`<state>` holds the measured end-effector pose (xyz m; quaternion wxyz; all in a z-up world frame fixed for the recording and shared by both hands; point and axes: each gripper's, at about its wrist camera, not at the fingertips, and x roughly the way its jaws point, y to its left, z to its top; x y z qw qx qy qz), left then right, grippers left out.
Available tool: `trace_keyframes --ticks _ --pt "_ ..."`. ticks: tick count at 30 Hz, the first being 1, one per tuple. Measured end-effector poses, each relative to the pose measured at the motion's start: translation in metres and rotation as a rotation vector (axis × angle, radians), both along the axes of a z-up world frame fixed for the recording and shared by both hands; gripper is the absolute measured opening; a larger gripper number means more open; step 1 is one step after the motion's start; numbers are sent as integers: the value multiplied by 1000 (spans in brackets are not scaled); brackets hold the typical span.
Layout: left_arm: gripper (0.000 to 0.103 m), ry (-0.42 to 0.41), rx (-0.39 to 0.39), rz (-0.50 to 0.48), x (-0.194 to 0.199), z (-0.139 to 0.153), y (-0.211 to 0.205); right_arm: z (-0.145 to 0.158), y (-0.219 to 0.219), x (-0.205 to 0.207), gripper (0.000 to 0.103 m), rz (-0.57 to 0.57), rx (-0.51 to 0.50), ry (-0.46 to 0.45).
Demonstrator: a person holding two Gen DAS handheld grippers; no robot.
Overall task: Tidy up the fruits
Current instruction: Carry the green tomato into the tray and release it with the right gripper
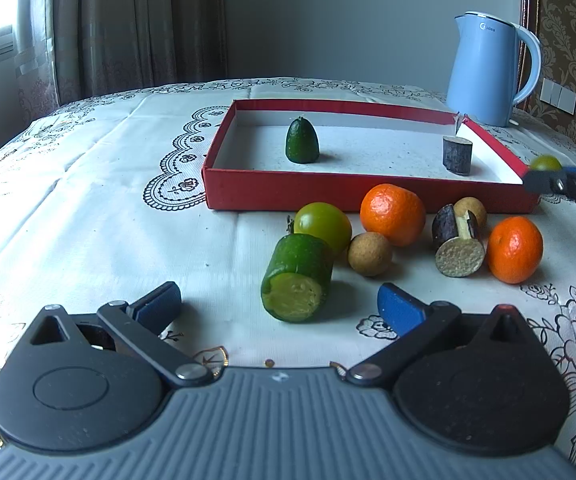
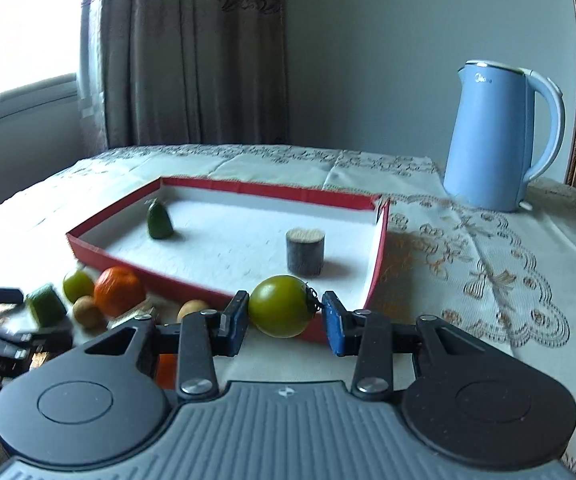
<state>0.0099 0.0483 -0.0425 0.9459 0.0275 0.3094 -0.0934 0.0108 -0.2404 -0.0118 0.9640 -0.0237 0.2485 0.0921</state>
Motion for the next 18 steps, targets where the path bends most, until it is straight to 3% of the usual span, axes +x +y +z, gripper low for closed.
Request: trace_keyframes --ticks 10,18 --pt "103 0 0 0 0 0 0 -2 0 51 39 -58 -49 45" --pt "103 0 1 0 0 0 0 -14 4 67 39 -72 -70 99"
